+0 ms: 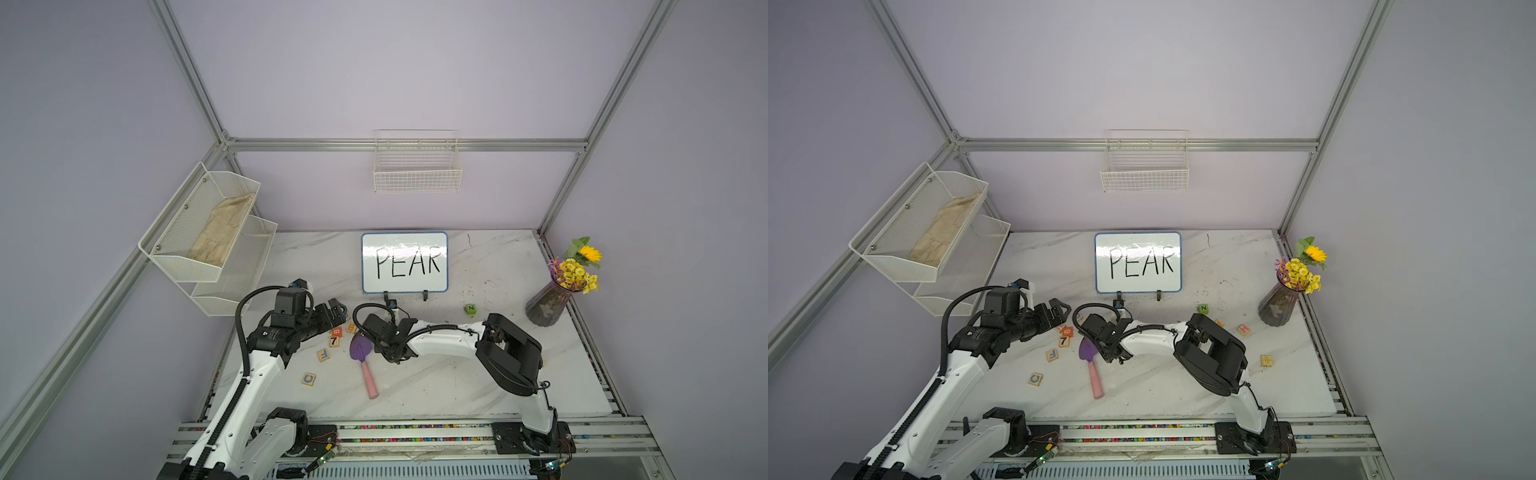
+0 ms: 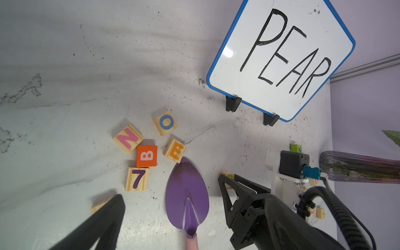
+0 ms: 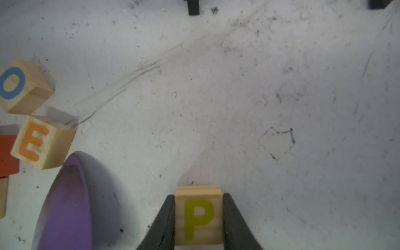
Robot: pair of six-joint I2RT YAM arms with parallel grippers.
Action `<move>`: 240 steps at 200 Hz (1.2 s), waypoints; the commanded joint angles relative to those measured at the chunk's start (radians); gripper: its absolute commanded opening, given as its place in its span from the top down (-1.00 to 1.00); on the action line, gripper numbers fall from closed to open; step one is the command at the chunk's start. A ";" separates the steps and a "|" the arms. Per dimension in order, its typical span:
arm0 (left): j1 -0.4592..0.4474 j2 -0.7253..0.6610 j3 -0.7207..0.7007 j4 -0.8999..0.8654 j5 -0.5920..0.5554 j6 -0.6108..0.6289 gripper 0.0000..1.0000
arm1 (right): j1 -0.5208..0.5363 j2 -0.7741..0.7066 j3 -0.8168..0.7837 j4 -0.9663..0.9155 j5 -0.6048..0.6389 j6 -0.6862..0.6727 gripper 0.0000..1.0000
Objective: Spell the uppercase word “pear” with letter blocks
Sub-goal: Place the letter block at the center of the board, then pick up the letter block from the center of the board.
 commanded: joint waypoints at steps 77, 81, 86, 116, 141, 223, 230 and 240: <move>0.011 -0.023 0.037 0.022 0.008 0.001 -1.00 | 0.010 -0.019 -0.006 -0.032 0.048 0.028 0.08; 0.012 -0.023 0.036 0.023 0.009 0.000 -1.00 | 0.010 -0.021 -0.009 -0.031 0.051 0.030 0.07; 0.013 -0.022 0.036 0.026 0.012 -0.001 -1.00 | 0.010 -0.025 -0.013 -0.027 0.054 0.032 0.07; 0.021 -0.018 0.030 0.033 0.022 -0.002 -1.00 | 0.011 -0.064 -0.020 -0.013 0.088 -0.001 0.03; 0.036 -0.008 0.031 0.031 0.021 -0.002 -1.00 | 0.011 -0.122 -0.006 0.052 0.079 -0.185 -0.03; 0.137 0.054 0.027 0.021 0.047 -0.015 -1.00 | -0.018 -0.105 0.175 0.070 -0.424 -0.941 -0.24; 0.146 0.056 0.026 0.016 0.042 -0.016 -0.99 | -0.034 -0.083 0.201 0.040 -0.471 -0.965 -0.24; 0.157 0.055 0.027 0.007 0.037 -0.021 -1.00 | -0.059 -0.056 0.236 0.003 -0.535 -0.995 -0.24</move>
